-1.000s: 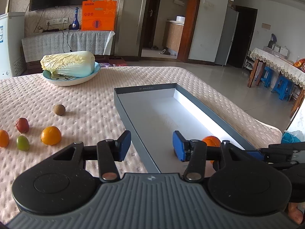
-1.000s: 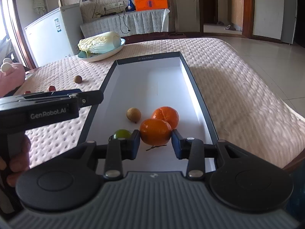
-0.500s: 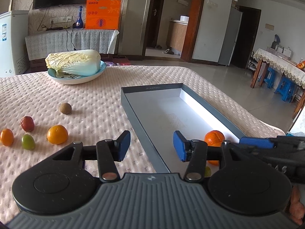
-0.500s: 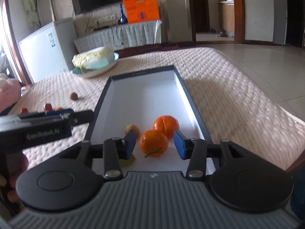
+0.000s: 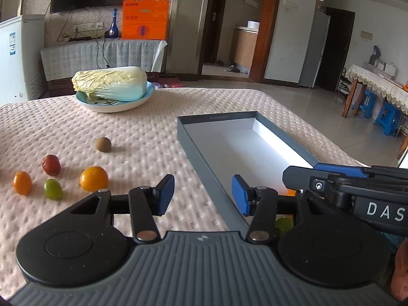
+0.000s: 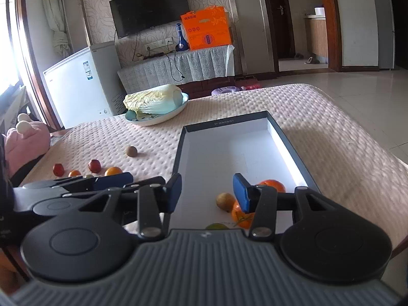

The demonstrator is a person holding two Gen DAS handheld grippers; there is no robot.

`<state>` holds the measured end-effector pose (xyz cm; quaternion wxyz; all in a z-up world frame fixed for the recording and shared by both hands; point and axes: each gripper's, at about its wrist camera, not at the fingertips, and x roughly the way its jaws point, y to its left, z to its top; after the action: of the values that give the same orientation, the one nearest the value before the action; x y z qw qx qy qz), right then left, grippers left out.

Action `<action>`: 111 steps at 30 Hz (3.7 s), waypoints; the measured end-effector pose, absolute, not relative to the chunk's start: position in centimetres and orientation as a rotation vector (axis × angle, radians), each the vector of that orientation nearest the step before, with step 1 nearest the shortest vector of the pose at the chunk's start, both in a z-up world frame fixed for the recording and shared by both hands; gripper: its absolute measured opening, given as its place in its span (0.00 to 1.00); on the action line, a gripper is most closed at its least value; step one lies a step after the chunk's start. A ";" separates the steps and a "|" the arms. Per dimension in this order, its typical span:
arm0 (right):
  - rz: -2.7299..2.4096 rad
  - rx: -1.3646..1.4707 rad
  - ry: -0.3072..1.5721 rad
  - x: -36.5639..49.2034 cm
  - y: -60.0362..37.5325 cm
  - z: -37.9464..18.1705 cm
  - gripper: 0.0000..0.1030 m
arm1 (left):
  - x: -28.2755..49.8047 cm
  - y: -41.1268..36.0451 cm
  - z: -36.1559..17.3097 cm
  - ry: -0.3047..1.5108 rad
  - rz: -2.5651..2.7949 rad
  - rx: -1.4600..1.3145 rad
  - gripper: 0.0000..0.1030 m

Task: Organize fruits
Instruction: 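Lower the held orange into the white box and open the right tool, then move both tools back over the fruits on the quilt, then grasp the yellow-orange citrus with the right tool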

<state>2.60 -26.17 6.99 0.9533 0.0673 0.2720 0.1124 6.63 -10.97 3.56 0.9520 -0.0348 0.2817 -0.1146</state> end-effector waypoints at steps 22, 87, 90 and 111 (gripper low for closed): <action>0.359 0.113 0.560 3.6 -17.7 6.6 0.46 | 5.1 -0.8 4.2 0.563 -0.073 -0.085 0.54; 0.495 0.006 0.673 8.0 -6.6 2.6 0.46 | 2.7 11.9 3.9 0.575 0.133 -0.192 0.71; 0.489 0.013 0.683 8.3 -6.8 2.4 0.46 | 2.9 12.0 3.7 0.580 0.137 -0.182 0.71; 0.468 0.066 0.665 9.1 -7.9 2.9 0.46 | 3.5 13.3 2.5 0.585 0.237 -0.144 0.71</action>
<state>9.10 -7.92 2.93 0.9179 0.0322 0.3235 0.2274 3.51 13.27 2.55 0.9481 -0.0706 0.2872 0.1164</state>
